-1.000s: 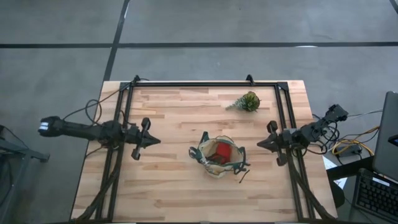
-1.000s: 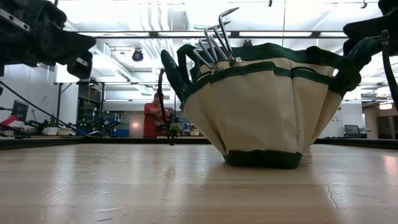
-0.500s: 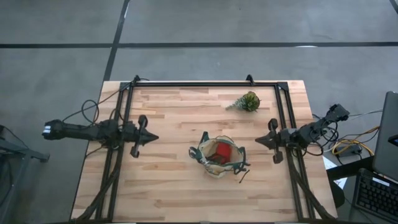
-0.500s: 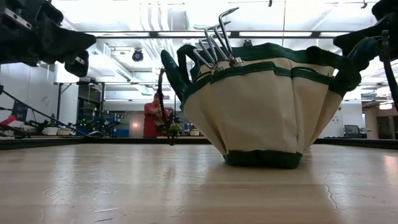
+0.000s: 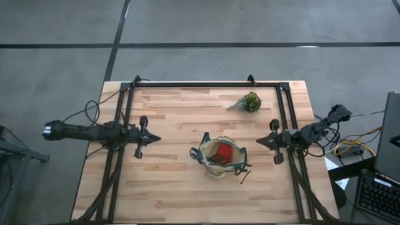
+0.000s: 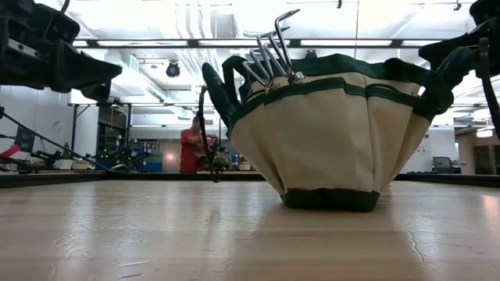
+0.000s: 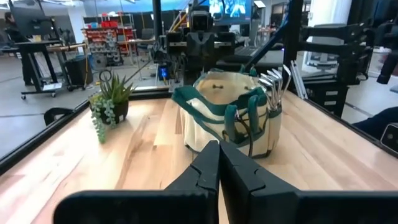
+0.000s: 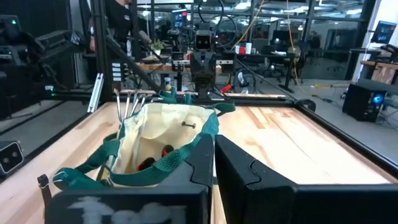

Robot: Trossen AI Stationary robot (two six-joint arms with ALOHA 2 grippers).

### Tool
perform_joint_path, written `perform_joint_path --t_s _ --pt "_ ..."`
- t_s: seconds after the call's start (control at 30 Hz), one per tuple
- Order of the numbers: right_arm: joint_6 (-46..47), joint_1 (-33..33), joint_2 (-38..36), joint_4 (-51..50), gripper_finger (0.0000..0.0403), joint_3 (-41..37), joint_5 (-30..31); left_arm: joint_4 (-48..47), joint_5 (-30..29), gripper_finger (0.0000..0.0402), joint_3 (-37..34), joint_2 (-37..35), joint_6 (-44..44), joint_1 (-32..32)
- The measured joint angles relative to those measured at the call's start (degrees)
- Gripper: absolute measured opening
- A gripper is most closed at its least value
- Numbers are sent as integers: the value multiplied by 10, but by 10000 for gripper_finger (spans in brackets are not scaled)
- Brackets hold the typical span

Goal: Pick & Place Garden tools in Gardening bag
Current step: Return to Home Position

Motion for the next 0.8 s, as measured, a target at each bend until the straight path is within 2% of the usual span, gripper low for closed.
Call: perform_joint_path --t_s 0.8 --pt "8 0 0 0 9 0 0 0 0 12 0 0 -1 0"
